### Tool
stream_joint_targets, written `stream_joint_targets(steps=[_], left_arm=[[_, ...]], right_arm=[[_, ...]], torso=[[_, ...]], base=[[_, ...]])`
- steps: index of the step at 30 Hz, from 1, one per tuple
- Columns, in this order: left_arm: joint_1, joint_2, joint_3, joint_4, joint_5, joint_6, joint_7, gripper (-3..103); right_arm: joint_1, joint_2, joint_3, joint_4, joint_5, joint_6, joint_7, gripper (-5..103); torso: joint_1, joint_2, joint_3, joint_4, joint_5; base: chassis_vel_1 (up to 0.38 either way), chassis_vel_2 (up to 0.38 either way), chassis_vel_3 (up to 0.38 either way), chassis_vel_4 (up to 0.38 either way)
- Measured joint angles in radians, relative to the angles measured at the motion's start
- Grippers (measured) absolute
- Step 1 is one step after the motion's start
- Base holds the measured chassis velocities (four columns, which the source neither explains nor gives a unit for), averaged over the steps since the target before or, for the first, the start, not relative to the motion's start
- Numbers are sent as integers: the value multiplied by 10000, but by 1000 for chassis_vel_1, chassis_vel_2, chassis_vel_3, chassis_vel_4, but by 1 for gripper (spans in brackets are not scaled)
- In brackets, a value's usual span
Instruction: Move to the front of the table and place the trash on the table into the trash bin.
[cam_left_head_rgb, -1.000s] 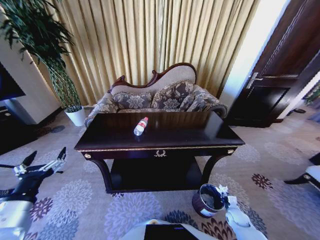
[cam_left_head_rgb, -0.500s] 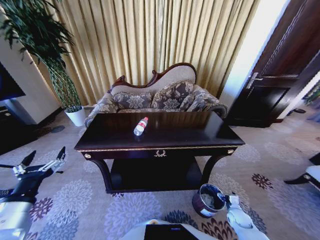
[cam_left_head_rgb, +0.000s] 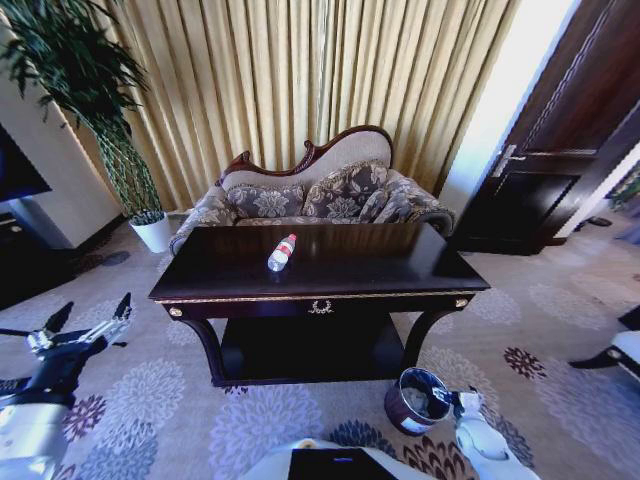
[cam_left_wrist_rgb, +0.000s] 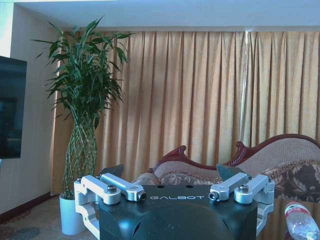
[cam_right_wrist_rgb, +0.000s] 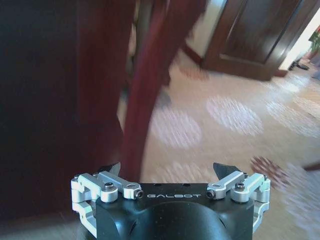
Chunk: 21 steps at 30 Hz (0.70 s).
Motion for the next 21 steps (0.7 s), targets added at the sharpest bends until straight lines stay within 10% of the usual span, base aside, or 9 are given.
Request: stream_joint_targets(steps=[10, 21], left_arm=[[-293, -217, 138, 3, -13, -15, -1, 100], [-942, 240, 76, 27, -475, 304, 20, 100]], right_arm=[[-1903, -30, 1546, 5044, 659, 605, -459, 100], [-2587, -92, 2029, 9858, 2047, -785, -415, 100]], torso=[[-1, 0, 0, 1, -3], [0, 0, -1, 0, -2]], base=[[0, 0, 0, 0], [0, 0, 0, 0]])
